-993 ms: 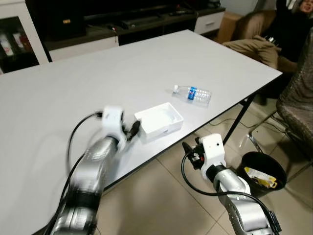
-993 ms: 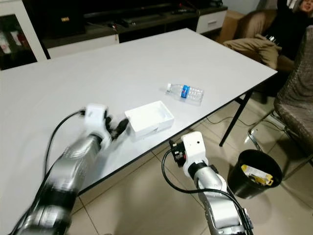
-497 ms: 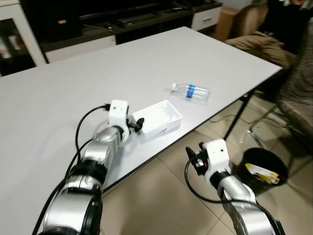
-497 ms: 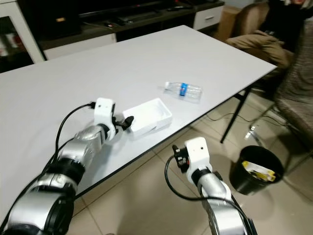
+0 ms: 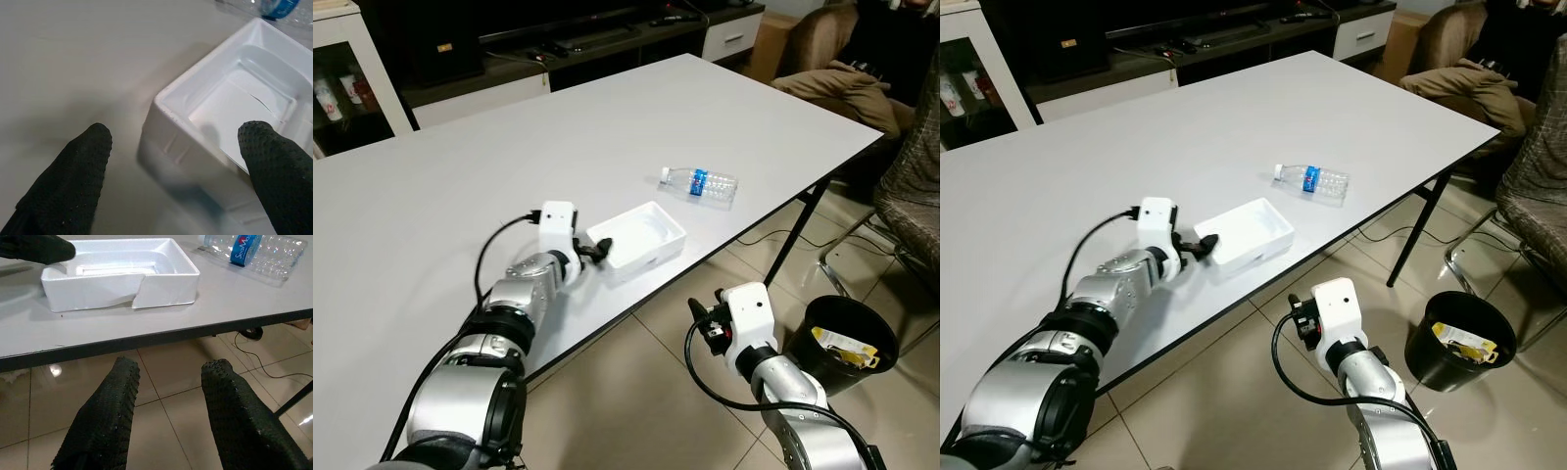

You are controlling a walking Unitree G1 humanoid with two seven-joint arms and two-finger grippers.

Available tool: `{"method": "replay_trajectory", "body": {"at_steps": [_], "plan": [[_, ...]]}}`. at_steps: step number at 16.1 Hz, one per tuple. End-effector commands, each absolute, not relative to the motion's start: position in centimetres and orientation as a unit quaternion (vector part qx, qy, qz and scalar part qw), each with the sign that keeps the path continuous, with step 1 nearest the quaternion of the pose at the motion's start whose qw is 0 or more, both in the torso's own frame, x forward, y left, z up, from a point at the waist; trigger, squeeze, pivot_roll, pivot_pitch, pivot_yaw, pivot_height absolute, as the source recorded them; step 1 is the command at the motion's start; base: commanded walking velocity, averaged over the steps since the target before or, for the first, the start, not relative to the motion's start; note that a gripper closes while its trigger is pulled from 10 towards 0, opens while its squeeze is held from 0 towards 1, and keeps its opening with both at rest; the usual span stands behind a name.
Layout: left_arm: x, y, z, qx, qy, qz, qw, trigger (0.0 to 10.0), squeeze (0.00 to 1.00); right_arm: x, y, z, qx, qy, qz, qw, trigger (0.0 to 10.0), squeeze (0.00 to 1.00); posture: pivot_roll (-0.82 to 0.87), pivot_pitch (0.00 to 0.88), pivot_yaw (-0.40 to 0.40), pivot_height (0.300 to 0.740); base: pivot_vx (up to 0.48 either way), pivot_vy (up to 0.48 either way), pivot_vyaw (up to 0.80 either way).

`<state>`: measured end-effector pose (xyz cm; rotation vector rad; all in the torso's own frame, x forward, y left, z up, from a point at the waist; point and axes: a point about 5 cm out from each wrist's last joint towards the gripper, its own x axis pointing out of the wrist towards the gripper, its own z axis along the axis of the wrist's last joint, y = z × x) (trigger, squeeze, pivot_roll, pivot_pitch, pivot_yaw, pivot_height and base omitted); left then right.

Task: Picking trash to rubbish bin

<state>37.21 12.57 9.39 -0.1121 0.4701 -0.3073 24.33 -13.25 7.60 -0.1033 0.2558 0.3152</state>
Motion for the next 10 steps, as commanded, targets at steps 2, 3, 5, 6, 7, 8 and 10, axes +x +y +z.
{"method": "replay_trajectory", "body": {"at_steps": [2,3,5,6,7,8,10], "plan": [[37.1,12.3,9.1,-0.054,0.26,-0.161,0.95,10.0,0.0,24.7,-13.3,8.1,-0.056,0.12,0.154,0.979,10.0,0.0,-0.18,0.0,0.035,0.74,0.0,0.0,0.0],[37.2,12.2,9.2,-0.048,0.26,-0.165,0.95,10.0,0.0,24.7,-13.4,8.1,-0.056,0.12,0.154,0.979,10.0,0.0,-0.18,0.0,0.035,0.74,0.0,0.0,0.0],[37.5,11.7,9.7,-0.037,0.259,-0.181,0.948,10.0,0.0,24.9,-13.0,8.4,-0.05,0.117,0.162,0.978,10.0,0.0,-0.18,0.0,0.041,0.74,0.0,0.0,0.0],[37.5,11.6,9.8,-0.031,0.26,-0.182,0.948,10.0,0.0,24.8,-12.7,8.6,-0.045,0.114,0.174,0.977,10.0,0.0,-0.18,0.0,0.041,0.74,0.0,0.0,0.0],[37.6,11.5,9.8,-0.026,0.263,-0.182,0.947,10.0,0.0,24.7,-12.1,8.9,-0.039,0.105,0.199,0.974,10.0,0.0,-0.19,0.0,0.043,0.74,0.0,0.0,0.0],[37.6,11.4,9.9,-0.026,0.263,-0.179,0.948,10.0,0.0,24.5,-11.4,9.4,-0.027,0.092,0.232,0.968,10.0,0.0,-0.19,0.0,0.046,0.74,0.0,0.0,0.0],[37.8,11.4,10.1,-0.032,0.26,-0.175,0.949,10.0,0.0,23.9,-10.4,9.9,-0.016,0.081,0.284,0.955,10.0,0.0,-0.19,0.0,0.051,0.74,0.0,0.0,0.0]]}}
